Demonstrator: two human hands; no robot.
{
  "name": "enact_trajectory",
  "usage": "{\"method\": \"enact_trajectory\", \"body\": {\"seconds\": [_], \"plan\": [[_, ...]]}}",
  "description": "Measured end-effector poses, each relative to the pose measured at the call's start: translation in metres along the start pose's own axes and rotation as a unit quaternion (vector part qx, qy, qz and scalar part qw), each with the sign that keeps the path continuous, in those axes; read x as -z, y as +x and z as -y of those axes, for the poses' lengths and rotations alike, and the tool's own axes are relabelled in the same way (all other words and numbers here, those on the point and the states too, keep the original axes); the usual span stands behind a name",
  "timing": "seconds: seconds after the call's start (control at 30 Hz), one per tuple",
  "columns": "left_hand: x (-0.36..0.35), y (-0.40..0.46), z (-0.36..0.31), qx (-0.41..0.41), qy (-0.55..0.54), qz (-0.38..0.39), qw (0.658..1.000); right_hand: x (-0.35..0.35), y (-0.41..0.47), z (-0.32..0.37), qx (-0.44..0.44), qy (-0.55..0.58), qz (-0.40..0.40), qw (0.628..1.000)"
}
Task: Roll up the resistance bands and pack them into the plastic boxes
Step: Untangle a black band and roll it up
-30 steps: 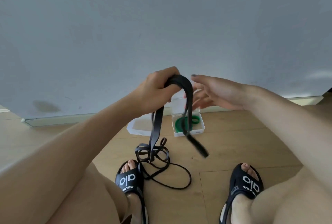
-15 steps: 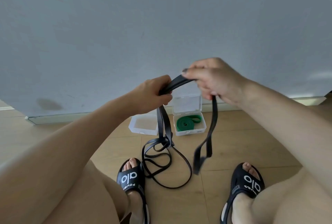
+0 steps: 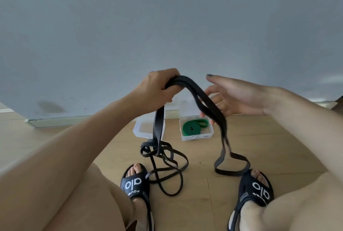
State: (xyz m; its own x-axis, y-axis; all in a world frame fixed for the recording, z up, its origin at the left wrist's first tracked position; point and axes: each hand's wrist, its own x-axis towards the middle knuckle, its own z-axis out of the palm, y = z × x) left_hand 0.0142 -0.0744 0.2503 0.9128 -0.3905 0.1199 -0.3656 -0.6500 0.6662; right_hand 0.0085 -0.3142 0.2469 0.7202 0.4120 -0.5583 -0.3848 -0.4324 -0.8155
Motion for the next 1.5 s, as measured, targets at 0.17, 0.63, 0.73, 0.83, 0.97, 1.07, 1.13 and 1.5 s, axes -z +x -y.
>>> {"method": "enact_trajectory", "body": {"seconds": [0.17, 0.63, 0.73, 0.83, 0.97, 1.07, 1.13, 1.5], "plan": [[-0.010, 0.003, -0.013, -0.013, -0.001, -0.013, 1.000, -0.032, 0.012, 0.013, 0.120, 0.029, 0.013, 0.992], [-0.016, 0.001, 0.029, 0.015, 0.081, 0.140, 0.987, 0.003, -0.015, 0.013, 0.070, -0.077, -0.039, 0.994], [-0.010, 0.003, 0.014, -0.022, 0.041, 0.075, 0.996, -0.003, -0.015, 0.012, 0.028, -0.045, 0.024, 0.998], [-0.013, 0.003, 0.003, -0.062, 0.023, 0.051, 0.997, -0.025, -0.004, 0.014, 0.069, -0.039, 0.012, 0.997], [-0.015, 0.002, 0.003, -0.057, 0.006, 0.064, 0.996, -0.044, 0.006, 0.018, 0.135, -0.077, -0.034, 0.987], [-0.008, 0.002, 0.013, 0.025, -0.014, 0.133, 0.991, -0.045, 0.002, 0.020, 0.135, -0.093, -0.025, 0.986], [-0.005, -0.002, 0.024, 0.068, 0.002, 0.210, 0.975, -0.046, 0.000, 0.020, 0.139, -0.101, -0.023, 0.985], [-0.044, -0.017, 0.059, 0.177, 0.172, 0.400, 0.883, -0.032, -0.010, 0.028, 0.179, 0.018, 0.003, 0.984]]}}
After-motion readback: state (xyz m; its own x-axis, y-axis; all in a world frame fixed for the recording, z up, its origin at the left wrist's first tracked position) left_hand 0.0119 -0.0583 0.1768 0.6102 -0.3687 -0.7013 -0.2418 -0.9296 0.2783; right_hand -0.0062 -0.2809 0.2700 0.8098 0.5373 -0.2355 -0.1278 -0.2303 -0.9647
